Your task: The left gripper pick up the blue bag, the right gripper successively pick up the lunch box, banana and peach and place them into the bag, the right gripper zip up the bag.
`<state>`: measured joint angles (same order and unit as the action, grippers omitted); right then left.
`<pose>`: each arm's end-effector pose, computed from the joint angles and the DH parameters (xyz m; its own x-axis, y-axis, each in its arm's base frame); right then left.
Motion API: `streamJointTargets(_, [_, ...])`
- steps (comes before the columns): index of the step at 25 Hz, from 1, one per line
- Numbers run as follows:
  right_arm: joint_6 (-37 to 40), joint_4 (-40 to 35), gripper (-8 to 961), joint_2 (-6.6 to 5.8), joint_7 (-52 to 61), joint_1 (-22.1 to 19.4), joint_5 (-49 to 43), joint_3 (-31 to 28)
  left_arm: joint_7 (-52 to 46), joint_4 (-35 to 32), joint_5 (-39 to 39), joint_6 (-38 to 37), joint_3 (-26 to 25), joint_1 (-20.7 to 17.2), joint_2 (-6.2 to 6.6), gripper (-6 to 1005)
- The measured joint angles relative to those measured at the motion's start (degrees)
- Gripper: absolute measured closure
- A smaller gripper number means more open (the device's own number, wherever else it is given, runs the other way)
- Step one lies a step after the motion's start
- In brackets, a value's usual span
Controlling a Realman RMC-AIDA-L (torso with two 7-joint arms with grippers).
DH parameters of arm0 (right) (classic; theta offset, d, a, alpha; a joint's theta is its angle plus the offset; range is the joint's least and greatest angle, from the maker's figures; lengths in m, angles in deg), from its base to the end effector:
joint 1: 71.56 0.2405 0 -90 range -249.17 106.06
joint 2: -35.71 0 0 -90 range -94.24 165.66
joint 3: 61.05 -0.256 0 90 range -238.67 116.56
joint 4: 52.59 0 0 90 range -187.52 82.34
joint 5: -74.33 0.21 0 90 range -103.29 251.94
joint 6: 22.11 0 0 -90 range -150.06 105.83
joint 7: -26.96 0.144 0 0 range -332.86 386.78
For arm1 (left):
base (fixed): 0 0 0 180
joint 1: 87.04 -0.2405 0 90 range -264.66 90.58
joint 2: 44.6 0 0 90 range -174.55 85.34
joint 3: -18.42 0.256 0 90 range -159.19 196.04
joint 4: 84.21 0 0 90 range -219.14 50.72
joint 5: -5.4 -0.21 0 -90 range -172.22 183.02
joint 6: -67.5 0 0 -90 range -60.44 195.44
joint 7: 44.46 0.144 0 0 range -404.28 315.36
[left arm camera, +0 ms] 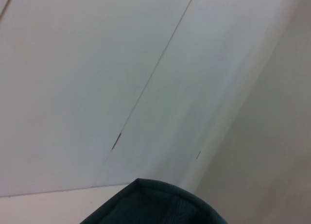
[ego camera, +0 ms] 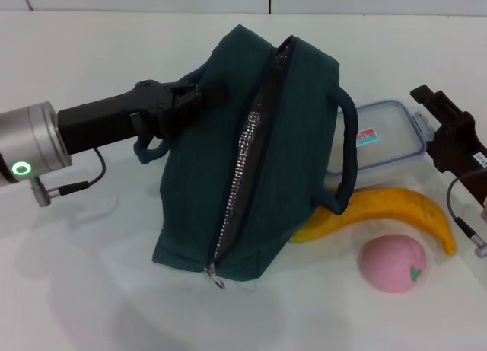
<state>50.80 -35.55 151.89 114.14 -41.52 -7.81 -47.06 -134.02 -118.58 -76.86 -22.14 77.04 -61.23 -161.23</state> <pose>0.2978 0.3094 -0.0596 -0.5014 -0.4215 -0.7556 -0.8153 -0.0622 0.5757 -0.2340 0.3238 0.0066 0.5098 0.4471 0.7350 0.5732 -0.8136 0.0973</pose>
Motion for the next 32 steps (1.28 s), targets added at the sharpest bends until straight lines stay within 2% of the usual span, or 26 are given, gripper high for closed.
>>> streamJointTargets(8, [0.0,0.0,560,0.00,0.7,0.0,-0.1,0.0,0.0,0.1,0.1,0.1,0.0,1.0,-0.01,960])
streamJointTargets(14, [-0.1,-0.4,781,0.00,0.7,0.4,-1.3,0.1,0.0,0.0,0.0,0.1,0.0,1.3,0.02,960])
streamJointTargets(23, [2.0,-3.9,846,0.00,0.2,1.0,-4.4,0.3,0.7,0.3,0.3,0.1,-0.1,0.9,0.04,960])
streamJointTargets(32, [11.9,-9.8,849,0.00,-5.2,1.0,-7.8,0.9,0.5,0.5,0.1,-0.3,0.4,0.1,-0.20,960])
